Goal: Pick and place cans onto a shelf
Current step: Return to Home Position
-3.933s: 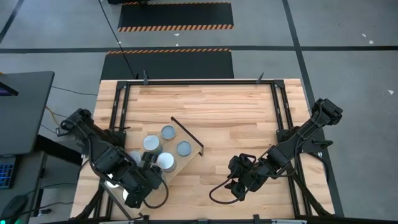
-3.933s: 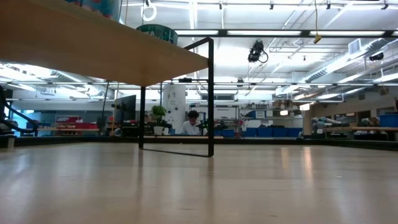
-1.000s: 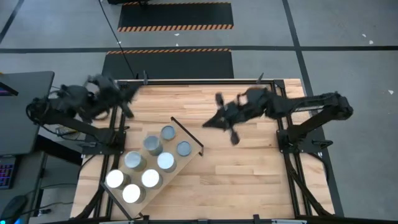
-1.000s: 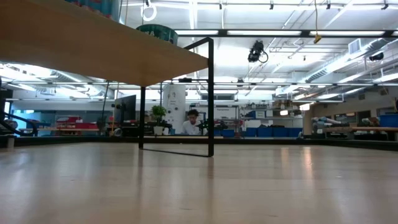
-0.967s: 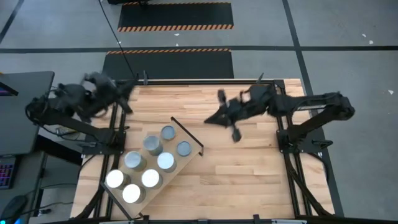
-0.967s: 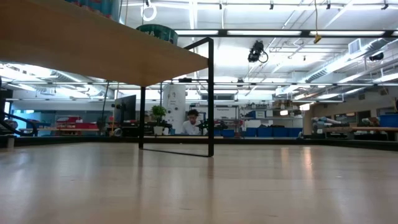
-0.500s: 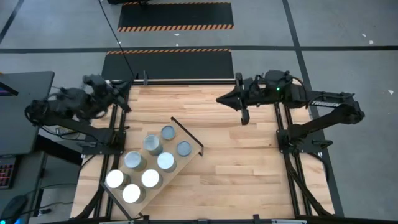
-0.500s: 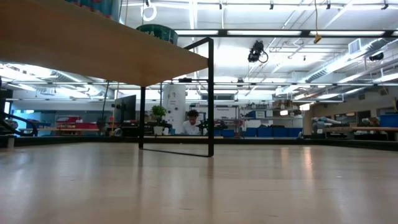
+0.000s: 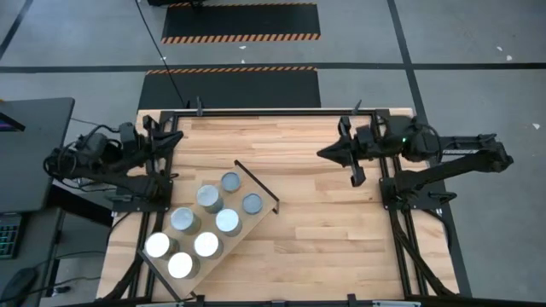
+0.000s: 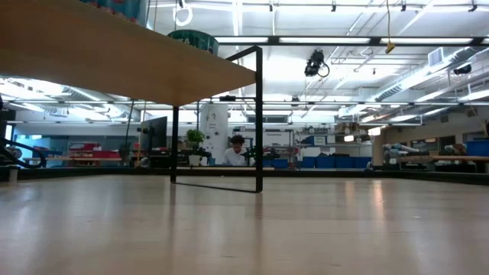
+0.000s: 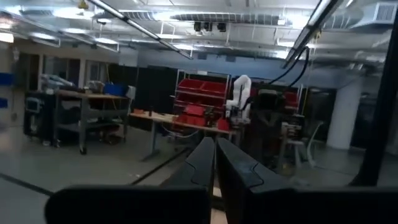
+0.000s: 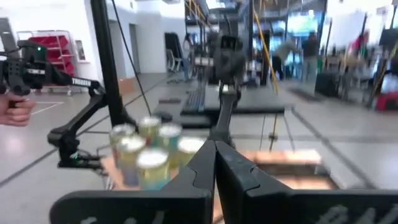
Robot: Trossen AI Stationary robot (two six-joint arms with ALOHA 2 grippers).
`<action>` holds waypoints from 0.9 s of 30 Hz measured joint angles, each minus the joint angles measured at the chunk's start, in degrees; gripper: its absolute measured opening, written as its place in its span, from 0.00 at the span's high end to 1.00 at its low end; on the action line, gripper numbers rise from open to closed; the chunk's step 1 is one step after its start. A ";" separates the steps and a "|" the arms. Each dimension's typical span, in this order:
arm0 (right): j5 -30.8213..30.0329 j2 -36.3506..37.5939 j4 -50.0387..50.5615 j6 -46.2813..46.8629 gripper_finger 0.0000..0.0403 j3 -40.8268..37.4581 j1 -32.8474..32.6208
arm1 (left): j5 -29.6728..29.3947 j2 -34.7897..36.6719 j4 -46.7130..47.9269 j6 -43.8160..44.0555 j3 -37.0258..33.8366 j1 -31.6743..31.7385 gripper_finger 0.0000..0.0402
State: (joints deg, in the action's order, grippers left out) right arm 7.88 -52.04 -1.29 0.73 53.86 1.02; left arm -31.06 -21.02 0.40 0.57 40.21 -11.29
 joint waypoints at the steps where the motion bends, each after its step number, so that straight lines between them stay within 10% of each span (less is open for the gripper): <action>1: -0.47 1.06 -0.04 1.19 0.95 -2.01 -0.19 | 0.25 1.49 -0.27 -0.91 -1.40 0.00 0.94; 14: -3.94 6.63 -19.38 8.28 0.95 -23.87 -0.20 | 14.51 17.23 -0.56 -1.19 -15.51 -0.03 0.94; 27: -3.74 7.22 -57.23 15.33 0.95 -47.34 -0.56 | 7.61 20.41 6.07 -2.76 -19.98 -0.01 0.94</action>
State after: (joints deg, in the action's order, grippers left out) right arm 4.14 -44.82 -58.52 16.05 6.52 0.46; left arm -23.45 -0.61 6.47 -2.18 20.23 -11.30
